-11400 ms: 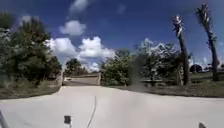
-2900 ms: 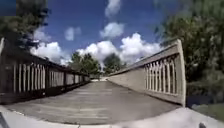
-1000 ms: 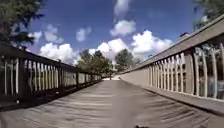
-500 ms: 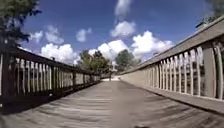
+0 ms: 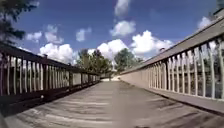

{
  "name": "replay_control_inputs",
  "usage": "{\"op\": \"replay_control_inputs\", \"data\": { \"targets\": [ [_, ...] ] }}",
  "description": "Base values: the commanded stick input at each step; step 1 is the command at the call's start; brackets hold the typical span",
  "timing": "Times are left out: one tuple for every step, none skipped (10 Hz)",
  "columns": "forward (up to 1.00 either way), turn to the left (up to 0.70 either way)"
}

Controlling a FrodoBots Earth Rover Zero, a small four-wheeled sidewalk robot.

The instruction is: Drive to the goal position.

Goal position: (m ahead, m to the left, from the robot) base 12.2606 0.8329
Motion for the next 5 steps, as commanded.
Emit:
{"op": "replay_control_inputs", "data": {
  "targets": [
    [0.70,0.00],
    [0.70,0.00],
    [0.70,0.00],
    [0.70,0.00],
    [0.70,0.00]
  ]
}}
